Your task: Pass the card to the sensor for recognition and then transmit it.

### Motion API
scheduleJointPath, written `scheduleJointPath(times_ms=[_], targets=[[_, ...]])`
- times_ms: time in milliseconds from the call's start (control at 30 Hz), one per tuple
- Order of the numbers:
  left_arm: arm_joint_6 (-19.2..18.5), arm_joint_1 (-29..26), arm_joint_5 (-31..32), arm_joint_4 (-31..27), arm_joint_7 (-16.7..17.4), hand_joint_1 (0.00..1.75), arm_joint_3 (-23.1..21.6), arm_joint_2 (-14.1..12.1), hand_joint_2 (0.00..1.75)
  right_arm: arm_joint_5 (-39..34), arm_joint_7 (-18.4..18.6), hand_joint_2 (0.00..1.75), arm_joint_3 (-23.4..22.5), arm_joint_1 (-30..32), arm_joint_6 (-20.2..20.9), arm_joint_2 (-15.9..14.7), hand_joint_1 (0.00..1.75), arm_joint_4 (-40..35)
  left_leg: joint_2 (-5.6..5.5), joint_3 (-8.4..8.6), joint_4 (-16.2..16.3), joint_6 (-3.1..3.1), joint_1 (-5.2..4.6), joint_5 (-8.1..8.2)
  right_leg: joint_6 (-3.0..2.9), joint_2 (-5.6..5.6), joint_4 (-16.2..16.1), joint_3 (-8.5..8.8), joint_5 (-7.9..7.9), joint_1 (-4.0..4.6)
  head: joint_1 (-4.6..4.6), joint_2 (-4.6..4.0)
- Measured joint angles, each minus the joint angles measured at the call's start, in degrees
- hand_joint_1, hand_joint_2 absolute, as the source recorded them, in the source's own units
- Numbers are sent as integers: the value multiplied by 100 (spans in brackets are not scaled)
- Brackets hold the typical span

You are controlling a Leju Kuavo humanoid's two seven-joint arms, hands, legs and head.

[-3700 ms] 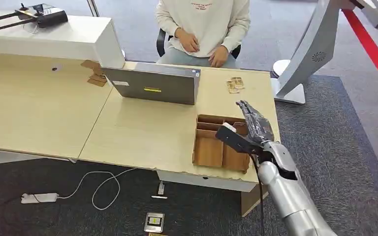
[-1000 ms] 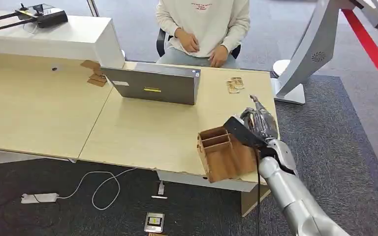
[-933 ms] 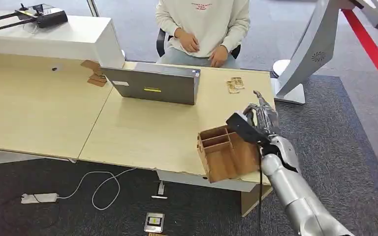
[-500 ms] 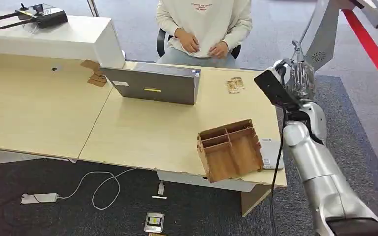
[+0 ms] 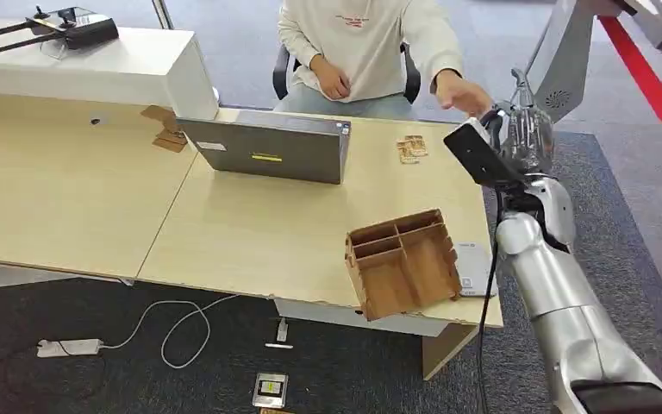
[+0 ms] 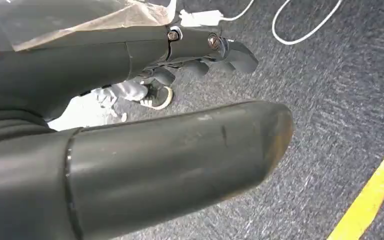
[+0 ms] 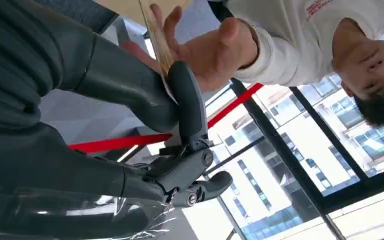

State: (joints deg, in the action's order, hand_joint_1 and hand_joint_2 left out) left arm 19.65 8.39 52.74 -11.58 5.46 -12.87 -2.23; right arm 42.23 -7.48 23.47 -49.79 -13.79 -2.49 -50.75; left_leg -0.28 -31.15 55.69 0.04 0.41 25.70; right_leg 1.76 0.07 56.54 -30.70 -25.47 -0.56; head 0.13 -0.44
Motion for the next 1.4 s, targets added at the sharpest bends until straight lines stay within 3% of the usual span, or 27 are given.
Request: scheduleJointPath(times_ms=[100,200,633,667,700,733,867,1033,1167,1300,1400], targets=[[-11,16,6,-4,4,0,-7,0,0,35,-13,175,2,0,24,24,175,22,0,0,0,0,0,0,0,0,0,0,0,0,2,0],[-57,77,7,-11,17,0,-107,0,0,151,-138,175,24,-7,103,232,175,199,-1,-1,0,0,0,0,0,0,2,0,0,0,2,0],[-59,72,-42,-11,13,0,-142,-2,0,171,-260,175,44,-47,70,414,173,558,-2,-9,0,0,0,0,1,-1,2,-6,-1,0,2,0],[-59,71,-55,-11,9,0,-142,-2,0,171,-275,175,46,-54,55,435,155,604,-3,-9,0,0,0,0,1,-1,2,-7,-1,0,0,0],[-59,70,-65,-11,5,0,-142,-2,0,171,-291,175,48,-58,39,450,5,649,-4,-9,0,0,0,0,1,-1,1,-7,-1,0,2,0],[-59,68,-76,-11,4,0,-142,-2,0,168,-297,175,50,-59,13,457,0,676,-4,-9,0,0,1,0,1,-1,1,-7,-2,0,2,0],[-46,65,-136,-11,20,0,-142,-2,0,160,-271,175,57,-63,-195,461,0,794,-2,-9,0,0,1,1,1,-1,1,-7,-2,0,0,0],[125,-38,-365,-11,31,0,-140,-2,0,-134,-170,175,-33,-97,-1089,280,0,833,-2,-4,6,1,-1,0,1,-1,-4,-11,-1,-2,0,0],[162,-130,-474,-9,98,0,-140,0,0,-502,-162,175,-404,-94,-2025,-207,0,752,-3,-6,12,3,-1,2,3,-6,-10,-10,0,-7,2,0],[159,-143,-599,-9,151,0,-133,2,0,-813,-220,175,-941,186,-2183,-910,0,684,-3,15,18,15,-4,11,9,-1,-26,7,2,-8,-2,0],[162,-203,-767,-7,216,0,-114,7,0,-691,-398,175,-1645,718,-2201,-1498,0,697,-42,13,18,28,-3,19,27,-33,-34,39,-10,-6,6,0]])
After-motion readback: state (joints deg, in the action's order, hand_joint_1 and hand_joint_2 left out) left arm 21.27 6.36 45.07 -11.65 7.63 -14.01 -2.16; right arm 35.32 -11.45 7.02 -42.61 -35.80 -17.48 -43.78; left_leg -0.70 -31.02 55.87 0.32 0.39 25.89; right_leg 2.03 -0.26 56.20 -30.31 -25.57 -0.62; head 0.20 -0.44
